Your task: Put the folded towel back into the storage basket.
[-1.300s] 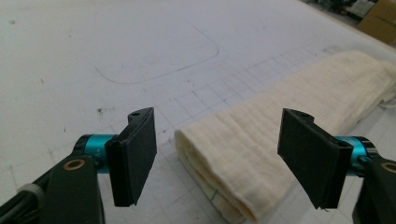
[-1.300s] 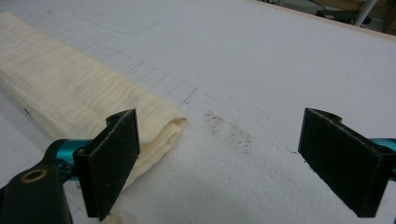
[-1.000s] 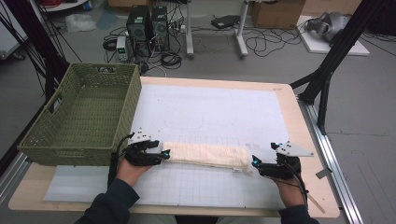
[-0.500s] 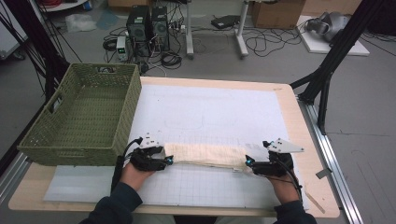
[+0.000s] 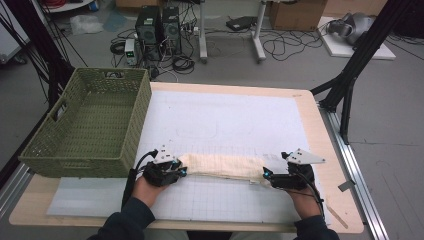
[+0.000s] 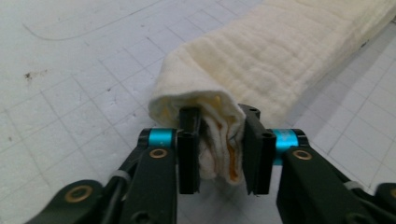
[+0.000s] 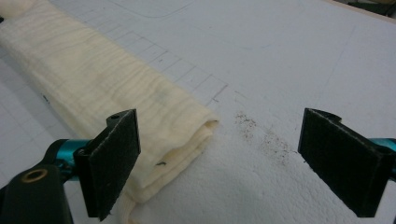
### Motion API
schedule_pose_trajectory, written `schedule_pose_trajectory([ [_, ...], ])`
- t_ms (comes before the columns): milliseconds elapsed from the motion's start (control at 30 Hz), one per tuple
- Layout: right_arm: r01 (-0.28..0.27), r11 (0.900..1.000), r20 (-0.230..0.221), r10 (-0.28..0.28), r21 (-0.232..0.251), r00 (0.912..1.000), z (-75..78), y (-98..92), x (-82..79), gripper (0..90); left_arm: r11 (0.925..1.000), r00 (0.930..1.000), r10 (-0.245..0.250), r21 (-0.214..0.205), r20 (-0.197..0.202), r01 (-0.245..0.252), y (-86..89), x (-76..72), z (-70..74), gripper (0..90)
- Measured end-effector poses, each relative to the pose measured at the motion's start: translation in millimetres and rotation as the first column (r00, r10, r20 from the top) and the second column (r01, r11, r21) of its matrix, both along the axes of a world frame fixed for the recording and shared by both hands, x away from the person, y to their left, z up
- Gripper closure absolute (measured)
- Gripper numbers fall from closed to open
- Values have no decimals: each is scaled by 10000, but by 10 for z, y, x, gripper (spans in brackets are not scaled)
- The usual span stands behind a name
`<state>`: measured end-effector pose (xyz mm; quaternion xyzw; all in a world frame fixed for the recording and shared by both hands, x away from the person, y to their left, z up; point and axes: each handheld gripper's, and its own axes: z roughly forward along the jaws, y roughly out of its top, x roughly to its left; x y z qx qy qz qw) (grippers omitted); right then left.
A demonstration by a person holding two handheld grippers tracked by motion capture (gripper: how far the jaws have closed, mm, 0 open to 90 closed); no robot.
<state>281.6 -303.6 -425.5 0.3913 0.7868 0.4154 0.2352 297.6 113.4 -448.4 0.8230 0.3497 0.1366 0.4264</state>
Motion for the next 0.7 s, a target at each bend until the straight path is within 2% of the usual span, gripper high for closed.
schedule_pose_trajectory([
  [67,-25,10000,4,24,20,10000,0,1,1,121,10000,9998,57,-69,175,-55,7,0,11,759],
  [133,-36,10000,19,36,30,10000,1,0,5,122,9987,9995,168,-488,260,-155,30,-2,37,770],
  [233,-119,9999,-68,120,102,9999,-1,2,9,155,9907,9986,419,-1311,317,-374,84,2,82,772],
  [300,-66,9998,-209,69,174,9998,-9,5,16,163,9868,9984,529,-1547,213,-490,113,12,88,772],
  [367,33,9999,-467,-29,99,9989,-32,11,33,168,9874,9983,557,-1494,174,-525,132,19,85,772],
  [433,39,9999,-694,-32,100,9976,-54,16,41,215,9873,9983,558,-1497,192,-524,126,17,87,772],
  [600,-273,9985,-1457,339,473,9887,-110,115,46,294,9892,9987,498,-1384,139,-474,121,19,81,771],
  [700,-419,9988,-1709,453,235,9843,-143,199,46,333,9898,9987,490,-1348,151,-465,125,22,77,770],
])
